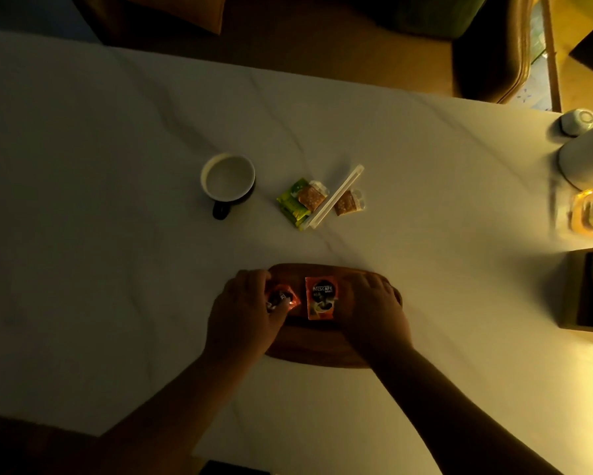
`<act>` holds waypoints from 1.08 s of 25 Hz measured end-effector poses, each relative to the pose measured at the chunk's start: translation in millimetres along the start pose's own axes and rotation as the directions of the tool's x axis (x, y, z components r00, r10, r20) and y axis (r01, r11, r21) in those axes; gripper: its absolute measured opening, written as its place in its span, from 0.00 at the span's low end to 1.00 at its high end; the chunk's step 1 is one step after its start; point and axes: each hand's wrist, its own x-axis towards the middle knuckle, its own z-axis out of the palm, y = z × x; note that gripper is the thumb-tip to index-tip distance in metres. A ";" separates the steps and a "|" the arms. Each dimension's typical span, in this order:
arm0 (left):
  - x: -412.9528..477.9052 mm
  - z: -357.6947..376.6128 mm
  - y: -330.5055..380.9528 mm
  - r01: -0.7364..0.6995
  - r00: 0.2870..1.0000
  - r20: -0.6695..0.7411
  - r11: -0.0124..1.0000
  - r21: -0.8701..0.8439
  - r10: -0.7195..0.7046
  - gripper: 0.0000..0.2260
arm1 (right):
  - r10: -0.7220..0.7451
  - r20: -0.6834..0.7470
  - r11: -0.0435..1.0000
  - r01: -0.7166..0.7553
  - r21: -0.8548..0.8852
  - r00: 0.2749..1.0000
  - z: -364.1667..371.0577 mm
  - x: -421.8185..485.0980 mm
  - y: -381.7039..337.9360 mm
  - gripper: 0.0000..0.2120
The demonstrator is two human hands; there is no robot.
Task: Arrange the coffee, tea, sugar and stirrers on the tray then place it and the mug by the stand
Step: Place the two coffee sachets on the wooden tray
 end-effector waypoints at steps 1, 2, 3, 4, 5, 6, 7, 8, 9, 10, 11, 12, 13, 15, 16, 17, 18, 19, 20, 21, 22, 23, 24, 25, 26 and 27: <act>-10.2 0.5 -2.8 -0.117 0.992 -0.039 0.993 0.018 0.118 0.18 | -0.080 0.014 0.995 0.081 -0.054 0.997 1.0 -8.4 1.9 0.24; -21.2 2.8 -7.6 -0.226 0.972 -0.052 0.973 0.033 0.228 0.17 | -0.170 0.048 0.980 0.174 -0.100 0.984 3.6 -15.7 3.1 0.25; -31.5 6.1 -12.9 -0.308 0.950 -0.047 0.951 0.041 0.310 0.16 | -0.251 0.085 0.955 0.261 -0.138 0.964 7.8 -20.9 4.8 0.26; -39.6 9.8 -18.5 -0.358 0.933 -0.036 0.933 0.040 0.359 0.15 | -0.308 0.123 0.931 0.325 -0.168 0.943 12.1 -24.0 6.3 0.28; -45.4 13.1 -23.8 -0.388 0.921 -0.023 0.921 0.035 0.389 0.16 | -0.344 0.156 0.910 0.370 -0.186 0.926 15.8 -24.5 7.7 0.30; -48.9 15.9 -27.9 -0.413 0.911 -0.006 0.910 0.031 0.413 0.17 | -0.367 0.183 0.896 0.400 -0.191 0.912 18.4 -24.1 8.9 0.32; -51.0 18.2 -30.3 -0.434 0.901 0.021 0.900 0.032 0.434 0.18 | -0.384 0.206 0.886 0.422 -0.191 0.900 21.1 -23.2 9.8 0.32; -52.0 19.7 -30.7 -0.448 0.893 0.053 0.893 0.045 0.446 0.19 | -0.396 0.221 0.878 0.438 -0.194 0.891 22.8 -23.4 10.8 0.33; -51.7 20.5 -29.4 -0.451 0.891 0.084 0.889 0.073 0.445 0.21 | -0.406 0.228 0.870 0.451 -0.202 0.885 24.1 -24.1 11.7 0.33; -51.0 21.0 -27.2 -0.443 0.895 0.110 0.890 0.107 0.432 0.22 | -0.410 0.232 0.864 0.457 -0.211 0.882 25.1 -25.6 12.2 0.34; -49.8 20.4 -24.6 -0.427 0.902 0.128 0.894 0.133 0.412 0.23 | -0.411 0.235 0.860 0.460 -0.222 0.881 25.6 -26.8 12.2 0.34; -48.5 19.3 -22.4 -0.409 0.910 0.137 0.901 0.144 0.391 0.24 | -0.408 0.239 0.857 0.460 -0.232 0.881 25.7 -27.7 11.5 0.35; -47.1 18.2 -20.9 -0.393 0.917 0.140 0.909 0.142 0.374 0.25 | -0.402 0.241 0.858 0.455 -0.237 0.883 25.7 -28.1 11.2 0.35; -45.6 17.0 -19.7 -0.375 0.923 0.146 0.918 0.130 0.356 0.25 | -0.393 0.242 0.864 0.446 -0.235 0.887 26.4 -29.8 10.7 0.37; -45.0 17.2 -19.3 -0.374 0.923 0.154 0.918 0.131 0.354 0.25 | -0.391 0.246 0.864 0.446 -0.233 0.887 25.9 -31.3 9.9 0.37; -44.3 17.6 -18.5 -0.377 0.920 0.167 0.916 0.136 0.354 0.25 | -0.392 0.252 0.862 0.449 -0.235 0.885 25.6 -32.5 8.9 0.37; -43.4 18.1 -17.2 -0.380 0.918 0.180 0.914 0.140 0.354 0.25 | -0.394 0.261 0.856 0.456 -0.245 0.881 25.6 -34.1 7.7 0.37; -41.3 18.4 -15.0 -0.382 0.916 0.191 0.913 0.143 0.353 0.25 | -0.400 0.266 0.847 0.464 -0.259 0.877 26.0 -35.0 6.2 0.38; -38.0 17.8 -12.4 -0.376 0.917 0.200 0.915 0.145 0.345 0.26 | -0.405 0.257 0.840 0.468 -0.273 0.877 26.7 -34.6 4.4 0.38; -33.6 16.8 -9.4 -0.363 0.921 0.207 0.919 0.150 0.330 0.26 | -0.401 0.251 0.842 0.462 -0.276 0.881 27.6 -32.2 2.8 0.38; -29.2 15.7 -6.9 -0.346 0.927 0.210 0.925 0.157 0.311 0.27 | -0.390 0.246 0.849 0.450 -0.276 0.887 28.8 -29.0 1.5 0.37; -25.3 14.6 -4.9 -0.329 0.932 0.213 0.930 0.164 0.292 0.27 | -0.375 0.249 0.858 0.436 -0.273 0.893 30.2 -25.1 0.8 0.36; -22.2 13.6 -3.6 -0.313 0.938 0.213 0.935 0.169 0.275 0.28 | -0.365 0.248 0.862 0.426 -0.275 0.898 32.3 -22.1 1.6 0.36; -19.8 12.8 -3.2 -0.302 0.941 0.213 0.937 0.174 0.263 0.28 | -0.358 0.250 0.862 0.421 -0.282 0.900 33.8 -19.4 2.1 0.36; -18.1 12.5 -3.3 -0.299 0.941 0.218 0.937 0.179 0.258 0.28 | -0.352 0.262 0.861 0.421 -0.287 0.899 33.9 -17.7 2.1 0.36; -16.8 12.1 -3.4 -0.301 0.940 0.226 0.936 0.184 0.258 0.28 | -0.350 0.277 0.859 0.425 -0.287 0.895 33.2 -16.5 1.5 0.36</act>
